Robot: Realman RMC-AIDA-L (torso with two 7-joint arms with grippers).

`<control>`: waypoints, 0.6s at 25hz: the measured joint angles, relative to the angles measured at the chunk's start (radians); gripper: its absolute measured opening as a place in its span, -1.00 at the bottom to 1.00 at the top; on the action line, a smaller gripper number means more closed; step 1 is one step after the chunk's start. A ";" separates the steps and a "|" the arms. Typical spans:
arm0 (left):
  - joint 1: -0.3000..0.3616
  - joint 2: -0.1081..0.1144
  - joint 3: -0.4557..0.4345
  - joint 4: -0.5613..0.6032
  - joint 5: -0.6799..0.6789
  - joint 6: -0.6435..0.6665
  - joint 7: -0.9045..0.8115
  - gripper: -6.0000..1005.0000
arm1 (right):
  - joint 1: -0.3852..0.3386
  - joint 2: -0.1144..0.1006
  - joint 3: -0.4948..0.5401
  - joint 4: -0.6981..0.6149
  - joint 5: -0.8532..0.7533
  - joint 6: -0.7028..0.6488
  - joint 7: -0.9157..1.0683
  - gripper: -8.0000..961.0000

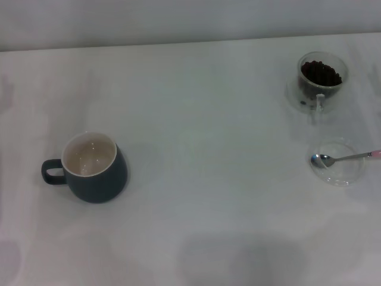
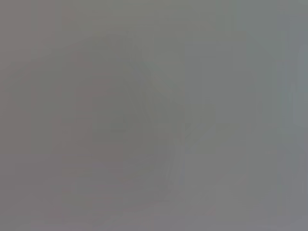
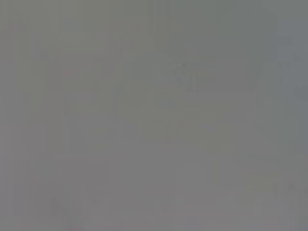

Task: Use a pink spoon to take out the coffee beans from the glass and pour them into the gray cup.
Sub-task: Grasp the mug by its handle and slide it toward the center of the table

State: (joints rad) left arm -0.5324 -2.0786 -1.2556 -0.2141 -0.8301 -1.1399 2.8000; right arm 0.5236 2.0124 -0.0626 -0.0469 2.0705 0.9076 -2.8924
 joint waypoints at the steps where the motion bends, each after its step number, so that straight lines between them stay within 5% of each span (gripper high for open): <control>1: -0.003 0.000 0.000 0.001 0.000 0.005 0.001 0.66 | 0.002 0.000 -0.001 -0.002 -0.001 -0.005 -0.003 0.81; 15: -0.072 0.009 0.001 0.064 0.176 0.171 0.026 0.66 | 0.007 -0.004 -0.064 -0.066 -0.003 -0.080 -0.032 0.81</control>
State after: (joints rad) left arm -0.6046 -2.0691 -1.2543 -0.1506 -0.6537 -0.9689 2.8256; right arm 0.5303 2.0080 -0.1269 -0.1128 2.0675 0.8276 -2.9247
